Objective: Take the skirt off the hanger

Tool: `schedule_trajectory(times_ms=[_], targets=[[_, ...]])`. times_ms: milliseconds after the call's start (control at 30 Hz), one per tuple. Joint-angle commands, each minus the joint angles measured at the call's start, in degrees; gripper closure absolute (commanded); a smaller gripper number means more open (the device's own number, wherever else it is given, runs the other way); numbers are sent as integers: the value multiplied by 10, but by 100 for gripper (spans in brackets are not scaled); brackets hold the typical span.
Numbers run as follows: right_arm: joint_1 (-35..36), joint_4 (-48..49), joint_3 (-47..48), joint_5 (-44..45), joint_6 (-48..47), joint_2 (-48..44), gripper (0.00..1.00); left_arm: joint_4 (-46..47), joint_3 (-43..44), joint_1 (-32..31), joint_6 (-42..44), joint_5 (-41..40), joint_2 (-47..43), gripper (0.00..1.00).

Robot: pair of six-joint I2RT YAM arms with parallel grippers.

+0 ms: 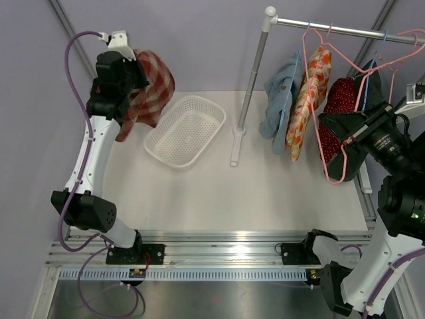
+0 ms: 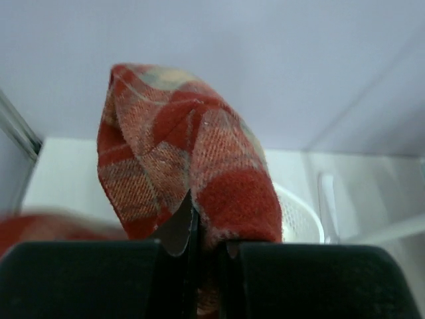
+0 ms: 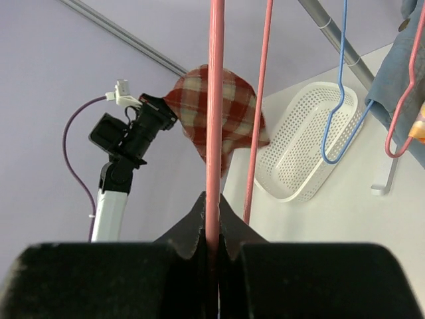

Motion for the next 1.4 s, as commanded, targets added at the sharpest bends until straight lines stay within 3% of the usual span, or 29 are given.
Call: schedule_trajectory(times_ms=[0, 200, 400, 600, 633, 667, 700, 733, 800, 933, 1100, 1367], targets=[[-2, 1, 0, 14, -32, 3, 100, 85, -24, -6, -27, 74, -1, 100], [-2, 11, 3, 6, -30, 21, 100, 105, -48, -21, -27, 98, 25, 100], [-2, 40, 1, -3, -17, 47, 100, 122, -92, -60, -6, 56, 30, 100], [7, 69, 46, -19, -12, 105, 100, 138, -154, -61, -40, 23, 73, 100], [12, 72, 50, -16, -13, 112, 100, 132, -155, -60, -50, 0, 90, 81], [18, 75, 52, -6, -13, 126, 100, 112, -153, -60, -69, -2, 102, 54], [38, 77, 54, 2, -18, 133, 100, 99, -145, -59, -80, -5, 113, 5], [51, 75, 55, 12, -25, 141, 100, 83, -140, -59, -92, -11, 122, 1], [80, 52, 82, 54, -63, 177, 100, 58, -163, -61, -120, -10, 123, 1], [102, -14, 151, 86, -109, 214, 100, 121, -266, -73, -124, -13, 42, 1], [102, -117, 282, 160, -155, 191, 100, 57, -233, -118, -96, -55, -23, 1], [102, -226, 253, 306, -215, 72, 100, 37, -282, -133, -103, -35, -167, 1]])
